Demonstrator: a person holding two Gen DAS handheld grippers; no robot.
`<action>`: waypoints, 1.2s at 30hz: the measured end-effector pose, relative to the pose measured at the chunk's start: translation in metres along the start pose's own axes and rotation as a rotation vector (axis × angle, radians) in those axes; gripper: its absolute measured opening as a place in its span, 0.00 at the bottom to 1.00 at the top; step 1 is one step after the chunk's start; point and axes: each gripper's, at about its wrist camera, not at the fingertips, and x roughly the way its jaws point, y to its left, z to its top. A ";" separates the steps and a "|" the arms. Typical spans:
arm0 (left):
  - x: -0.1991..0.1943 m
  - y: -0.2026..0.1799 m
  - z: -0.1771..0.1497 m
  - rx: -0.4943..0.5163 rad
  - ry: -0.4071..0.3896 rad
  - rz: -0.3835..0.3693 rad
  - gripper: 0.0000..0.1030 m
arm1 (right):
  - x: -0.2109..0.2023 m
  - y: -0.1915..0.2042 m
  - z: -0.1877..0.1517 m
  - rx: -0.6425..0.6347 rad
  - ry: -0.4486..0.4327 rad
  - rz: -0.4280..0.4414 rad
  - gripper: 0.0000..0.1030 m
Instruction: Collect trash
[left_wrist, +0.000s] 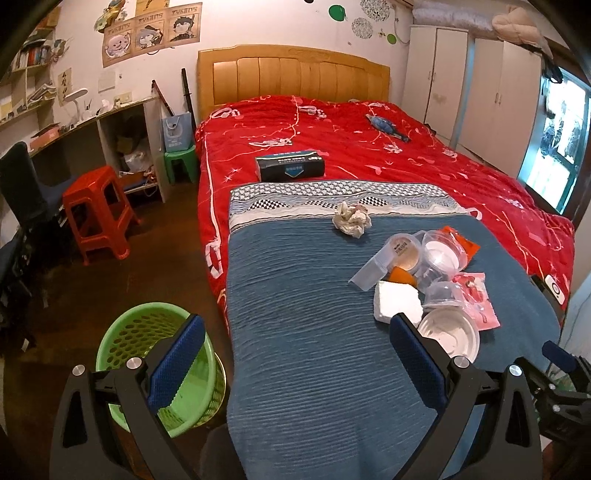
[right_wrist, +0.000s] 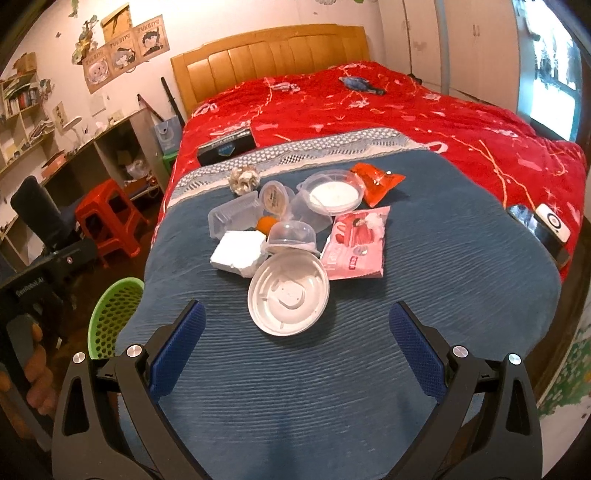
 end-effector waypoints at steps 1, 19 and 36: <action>0.002 0.001 0.001 -0.002 0.003 0.001 0.94 | 0.004 0.001 0.000 -0.005 0.010 0.000 0.95; 0.030 0.010 0.004 -0.010 0.060 0.023 0.94 | 0.091 0.016 0.001 -0.074 0.149 -0.002 0.95; 0.049 0.011 0.008 -0.012 0.100 0.008 0.94 | 0.133 0.027 -0.008 -0.168 0.196 -0.128 0.86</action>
